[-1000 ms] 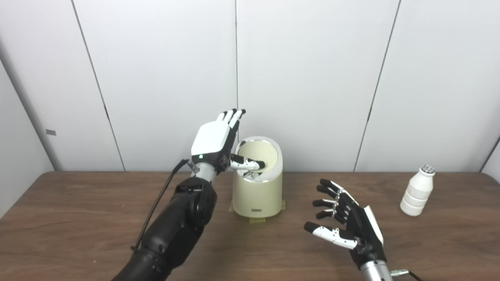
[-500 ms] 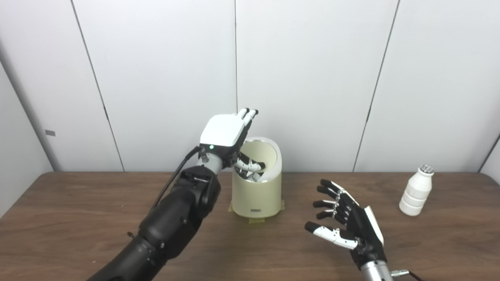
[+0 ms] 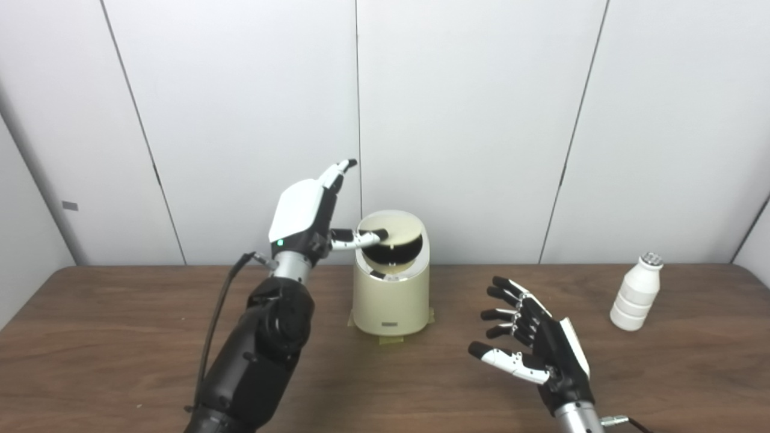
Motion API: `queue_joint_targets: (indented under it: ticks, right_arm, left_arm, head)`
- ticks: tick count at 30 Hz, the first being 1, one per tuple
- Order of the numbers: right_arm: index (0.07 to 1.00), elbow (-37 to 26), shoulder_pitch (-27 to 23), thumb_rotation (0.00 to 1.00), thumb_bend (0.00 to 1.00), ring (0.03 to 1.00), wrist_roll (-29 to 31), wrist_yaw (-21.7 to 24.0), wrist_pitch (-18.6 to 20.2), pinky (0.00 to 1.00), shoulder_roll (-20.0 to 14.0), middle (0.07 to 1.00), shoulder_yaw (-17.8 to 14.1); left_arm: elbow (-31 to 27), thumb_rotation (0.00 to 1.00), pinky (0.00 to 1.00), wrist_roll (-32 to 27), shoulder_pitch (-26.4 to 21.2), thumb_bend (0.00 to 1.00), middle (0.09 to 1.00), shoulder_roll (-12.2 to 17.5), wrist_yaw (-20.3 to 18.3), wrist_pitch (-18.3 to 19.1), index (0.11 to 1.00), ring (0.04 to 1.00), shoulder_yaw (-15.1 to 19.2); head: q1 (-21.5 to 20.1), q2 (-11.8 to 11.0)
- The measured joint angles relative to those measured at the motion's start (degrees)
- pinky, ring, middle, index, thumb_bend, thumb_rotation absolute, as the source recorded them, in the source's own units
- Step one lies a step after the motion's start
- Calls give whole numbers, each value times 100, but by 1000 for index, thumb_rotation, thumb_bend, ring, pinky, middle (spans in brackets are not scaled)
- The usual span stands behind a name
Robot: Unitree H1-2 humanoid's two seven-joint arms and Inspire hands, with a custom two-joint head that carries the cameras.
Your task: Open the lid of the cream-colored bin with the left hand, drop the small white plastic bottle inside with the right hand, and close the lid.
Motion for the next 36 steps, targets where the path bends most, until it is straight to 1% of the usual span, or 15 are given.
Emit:
queue_joint_targets:
  ticks: [3,5,7,9,12,14,16,18,24,26,27,28,31,34,36]
  right_arm:
    - [826,-4,4,267,822,669,-12,0,2,524,-1,806,4]
    - [825,-8,4,265,816,669,-12,4,4,523,1,806,11]
    - [822,-11,5,266,815,674,-10,10,5,520,1,814,10]
    - [818,-17,12,287,827,680,-10,7,6,519,-4,824,0]
    - [816,-16,19,298,834,674,-5,0,9,514,-4,825,-31]
    - [818,-16,20,292,837,665,9,-2,13,503,-6,824,-56]
    - [818,-15,14,287,836,661,11,0,16,505,-2,816,-52]
    - [820,-14,16,285,834,662,11,-1,16,506,-9,814,-59]
    - [818,-17,28,278,830,656,34,5,17,503,-67,816,-74]
    - [822,-38,44,284,829,655,28,4,25,509,-88,811,-73]
    - [823,-49,52,285,831,654,22,4,25,512,-94,809,-73]
    - [820,-49,52,278,833,652,18,4,25,519,-95,802,-70]
    - [814,-38,59,265,827,644,21,0,0,505,-91,790,-71]
    - [811,41,49,270,812,658,-22,-33,-52,509,-97,791,-77]
    - [802,84,12,249,802,655,-88,-73,-77,511,-137,790,-99]
  left_arm:
    - [-434,215,646,-482,87,715,838,-11,57,-143,851,809,373]
    - [-754,253,615,-846,310,690,820,-39,43,-290,830,789,560]
    - [-1203,262,588,-1256,757,673,798,-110,-80,-237,814,755,752]
    - [-1476,258,585,-1718,1266,665,785,-199,-279,-99,805,727,917]
    - [-1699,272,653,-2179,1983,652,774,-301,-429,89,800,735,1116]
    - [-1861,274,595,-2337,2236,650,774,-308,-442,140,803,712,1186]
    - [-2056,287,578,-2559,2436,650,783,-312,-443,110,818,709,1317]
    - [-2122,299,580,-2709,2576,656,791,-301,-459,-7,826,714,1383]
    - [-2031,349,565,-2865,2863,725,796,-293,-632,-193,841,715,1333]
    - [-1902,341,556,-2905,2894,728,797,-291,-647,-280,844,706,1339]
    - [-1826,340,554,-2924,2901,727,799,-290,-654,-329,845,702,1341]
    - [-1736,334,547,-2962,2906,723,797,-289,-669,-374,846,695,1344]
    - [-1543,332,535,-3110,2951,727,787,-283,-791,-547,843,687,1338]
    - [-1414,324,550,-3125,2970,713,783,-266,-858,-610,843,693,1333]
    - [-1391,318,560,-3129,2973,690,788,-223,-877,-696,842,701,1339]
  head:
    - [-9,9]
    - [-9,9]
    - [0,18]
    - [0,35]
    - [9,44]
    - [9,61]
    - [18,79]
    - [35,79]
    - [9,79]
    - [-9,27]
    - [-96,-69]
    - [-97,-70]
    - [-526,-228]
    - [-782,-299]
    - [-1054,-360]
